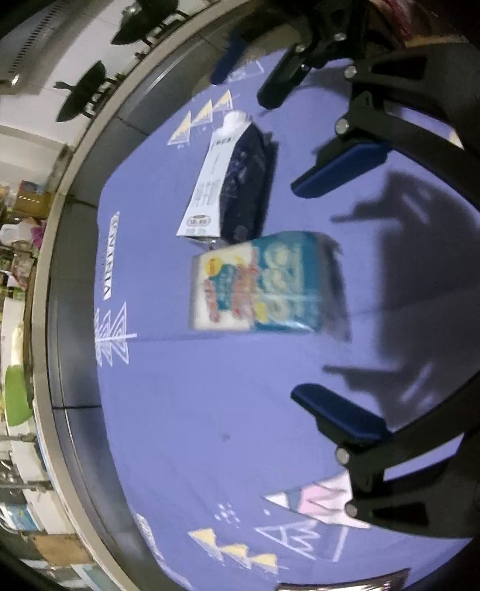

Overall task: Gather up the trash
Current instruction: 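Grasp the sponge package with the left tool while the right tool grasps the milk carton, then carry the sponge package and milk carton over the beige bin and open both tools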

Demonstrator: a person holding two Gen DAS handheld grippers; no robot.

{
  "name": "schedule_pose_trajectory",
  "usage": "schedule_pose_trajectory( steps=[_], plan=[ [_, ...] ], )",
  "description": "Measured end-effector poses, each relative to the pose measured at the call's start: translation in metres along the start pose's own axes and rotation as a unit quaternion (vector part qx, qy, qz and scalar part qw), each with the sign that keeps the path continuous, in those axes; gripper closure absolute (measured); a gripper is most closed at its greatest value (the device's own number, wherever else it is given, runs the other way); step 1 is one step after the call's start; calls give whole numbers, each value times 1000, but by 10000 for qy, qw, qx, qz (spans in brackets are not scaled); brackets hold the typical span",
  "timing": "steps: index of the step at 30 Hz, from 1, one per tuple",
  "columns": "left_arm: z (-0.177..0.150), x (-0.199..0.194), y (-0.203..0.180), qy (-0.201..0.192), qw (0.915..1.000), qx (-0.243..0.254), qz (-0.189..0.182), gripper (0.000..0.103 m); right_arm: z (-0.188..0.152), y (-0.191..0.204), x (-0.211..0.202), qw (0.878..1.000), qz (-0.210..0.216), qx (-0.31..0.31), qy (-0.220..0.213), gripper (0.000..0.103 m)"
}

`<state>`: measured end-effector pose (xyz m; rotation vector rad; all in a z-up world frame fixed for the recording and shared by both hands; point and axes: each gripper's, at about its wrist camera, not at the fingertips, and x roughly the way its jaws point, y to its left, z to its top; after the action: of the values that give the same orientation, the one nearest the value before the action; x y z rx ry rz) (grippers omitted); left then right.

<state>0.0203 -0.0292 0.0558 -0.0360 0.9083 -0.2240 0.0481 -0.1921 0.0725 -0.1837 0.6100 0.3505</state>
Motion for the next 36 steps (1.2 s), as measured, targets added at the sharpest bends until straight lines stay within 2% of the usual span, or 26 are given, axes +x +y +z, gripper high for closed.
schedule_pose_trajectory(
  steps=[3,4,5,7,8,9,10,11,12,13,17,19,25,28,32,36],
  plan=[
    [6,18,-8,-21,9990,202,408,6,12,-3,27,9986,118,-460,246,9],
    [7,22,-8,12,9985,236,491,10,14,-3,36,9974,177,-602,368,9],
    [8,27,-8,72,9981,264,556,16,16,-2,47,9957,207,-768,482,9],
    [8,36,-8,316,9974,297,580,41,17,2,62,9929,268,-987,606,9],
    [7,36,-6,343,9974,276,564,42,18,3,72,9913,359,-1058,690,10],
    [7,35,-5,307,9977,247,560,44,16,5,75,9908,415,-1062,727,16],
    [7,33,-3,273,9979,221,551,44,15,6,79,9902,493,-1049,777,37],
    [8,30,-2,237,9981,191,529,44,13,6,84,9890,637,-1006,882,43],
    [8,27,-2,205,9985,165,477,44,12,6,85,9897,605,-941,891,51],
    [10,23,-3,167,9991,150,369,45,10,4,82,9908,641,-832,851,55],
    [24,12,-22,-35,9995,299,19,45,1,-17,55,9960,640,-105,621,57],
    [34,12,-45,-60,9986,470,-227,45,-4,-34,43,9970,539,224,511,57],
    [65,33,-136,26,9895,1078,-965,45,-29,-112,-5,9927,-245,1180,-24,57],
    [82,48,-200,88,9791,1479,-1392,44,-47,-159,-33,9826,-779,1666,-267,57],
    [99,68,-278,269,9627,1852,-1955,44,-81,-232,-72,9584,-1435,2442,-357,57],
    [107,102,-345,740,9469,2037,-2375,44,-106,-289,-92,9366,-1695,3063,-172,57]
  ],
)
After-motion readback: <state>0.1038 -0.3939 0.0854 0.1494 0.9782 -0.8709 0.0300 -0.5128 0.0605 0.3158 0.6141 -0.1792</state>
